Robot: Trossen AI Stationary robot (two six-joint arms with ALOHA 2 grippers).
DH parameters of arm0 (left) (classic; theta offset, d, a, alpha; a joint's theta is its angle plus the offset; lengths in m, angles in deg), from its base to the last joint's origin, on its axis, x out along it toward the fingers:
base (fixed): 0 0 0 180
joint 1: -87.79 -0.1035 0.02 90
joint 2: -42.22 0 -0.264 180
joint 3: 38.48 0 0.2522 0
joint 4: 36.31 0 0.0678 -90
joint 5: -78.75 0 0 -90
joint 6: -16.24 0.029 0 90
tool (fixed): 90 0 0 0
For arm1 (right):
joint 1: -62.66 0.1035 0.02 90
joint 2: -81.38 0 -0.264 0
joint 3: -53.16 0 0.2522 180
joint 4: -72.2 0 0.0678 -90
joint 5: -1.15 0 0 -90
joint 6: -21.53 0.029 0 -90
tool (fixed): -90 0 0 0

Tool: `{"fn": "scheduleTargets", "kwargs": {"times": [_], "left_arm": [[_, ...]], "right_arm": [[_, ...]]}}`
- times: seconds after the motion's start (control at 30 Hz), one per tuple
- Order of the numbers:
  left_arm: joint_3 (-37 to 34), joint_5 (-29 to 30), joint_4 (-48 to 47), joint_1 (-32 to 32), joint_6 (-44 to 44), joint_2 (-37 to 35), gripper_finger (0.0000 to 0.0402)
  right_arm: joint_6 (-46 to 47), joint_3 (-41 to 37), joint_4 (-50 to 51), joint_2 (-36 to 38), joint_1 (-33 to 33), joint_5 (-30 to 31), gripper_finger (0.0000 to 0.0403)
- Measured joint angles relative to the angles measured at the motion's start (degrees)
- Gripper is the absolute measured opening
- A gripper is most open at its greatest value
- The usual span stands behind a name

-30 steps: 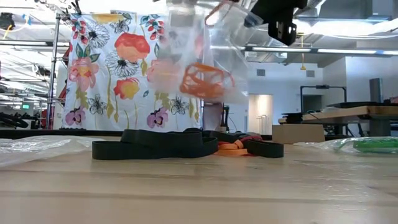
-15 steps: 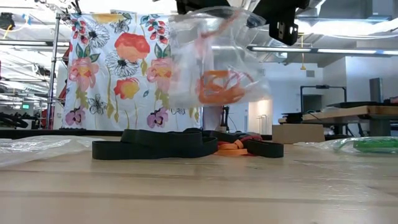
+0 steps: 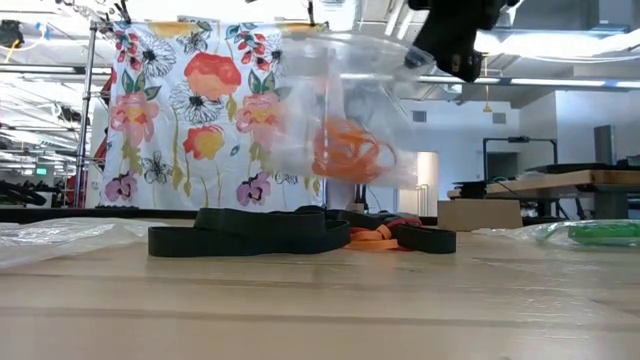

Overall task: Sort rubber bands
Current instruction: Put the orange rubber band into the transparent zip bag

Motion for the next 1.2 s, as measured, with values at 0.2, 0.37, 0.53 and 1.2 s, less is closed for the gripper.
{"fn": "scheduleTargets", "kwargs": {"times": [0.2, 0.37, 0.53, 1.2], "left_arm": [[-6.9, 0.0, 1.7, 4.3, -5.0, 0.5, 0.0112], [-18.0, -4.7, 22.6, 4.6, -4.4, 2.7, 0.0111], [-22.3, -13.2, 40.2, 2.7, -4.1, 9.6, 0.0111], [-11.8, -15.1, 27.8, -2.6, -8.8, 28.7, 0.0092]], "right_arm": [[-1.9, 0.0, 7.1, 7.7, 2.7, 11.5, 0.0000], [-1.2, -0.5, 8.9, 13.8, 4.8, 16.7, 0.0000], [0.4, -3.1, 9.0, 16.2, 4.9, 16.6, 0.0000], [0.3, -3.7, 8.7, 15.1, 4.7, 15.9, 0.0000]]}}
